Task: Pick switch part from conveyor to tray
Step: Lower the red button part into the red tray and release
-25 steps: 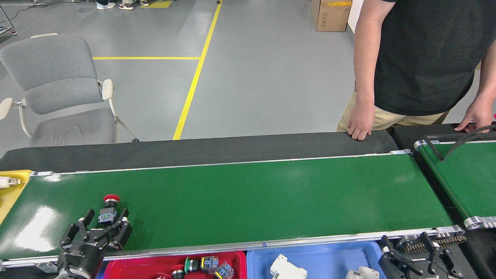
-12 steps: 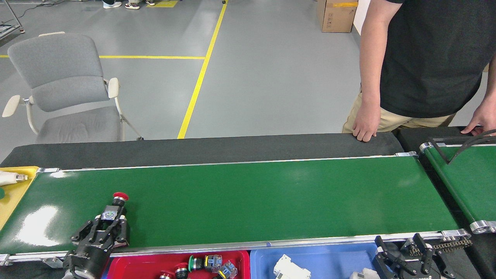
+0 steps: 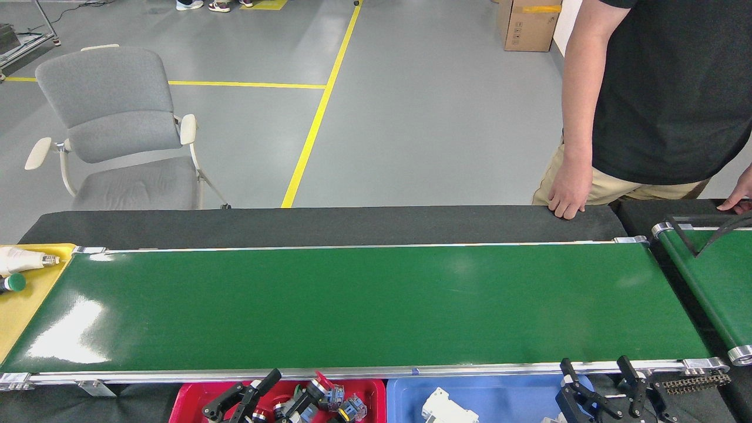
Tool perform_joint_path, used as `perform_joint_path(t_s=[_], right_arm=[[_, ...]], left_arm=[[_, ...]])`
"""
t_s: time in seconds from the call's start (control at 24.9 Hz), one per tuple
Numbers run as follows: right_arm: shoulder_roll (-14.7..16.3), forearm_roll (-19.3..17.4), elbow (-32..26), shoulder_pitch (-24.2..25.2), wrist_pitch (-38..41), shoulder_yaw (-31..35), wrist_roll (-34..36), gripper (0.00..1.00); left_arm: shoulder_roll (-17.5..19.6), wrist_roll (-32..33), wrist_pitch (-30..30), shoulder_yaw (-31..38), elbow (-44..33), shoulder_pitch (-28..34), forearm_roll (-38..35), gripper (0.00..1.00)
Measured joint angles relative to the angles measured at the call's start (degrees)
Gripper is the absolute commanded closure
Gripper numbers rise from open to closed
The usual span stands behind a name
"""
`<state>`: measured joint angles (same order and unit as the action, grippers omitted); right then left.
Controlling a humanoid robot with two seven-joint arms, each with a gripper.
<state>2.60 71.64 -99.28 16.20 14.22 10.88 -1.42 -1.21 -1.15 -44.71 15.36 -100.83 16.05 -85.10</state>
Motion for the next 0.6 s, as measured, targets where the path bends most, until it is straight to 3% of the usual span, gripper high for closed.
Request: perform_joint_path(t_s=[0.08,0.36,0.6], right_arm=[[-0.8,0.0,0.0,0.0,0.3,0.0,-0.1,0.00],[-1.2,0.0,-1.3,1.1,0.2,0.2,-0.2,0.00],[-1.6,0.0,-1.3,1.6,0.0,0.2,-0.2,0.00]], left_arm=[[-0.3,0.0,0.0,3.5,-0.1,-0.2,0.4,0.00],[-0.3,0.2,11.0,21.7,1.4,1.1,0.5,0.00],[-0.2,0.2,11.9,23.7,1.7,3.0,0.5,0.00]])
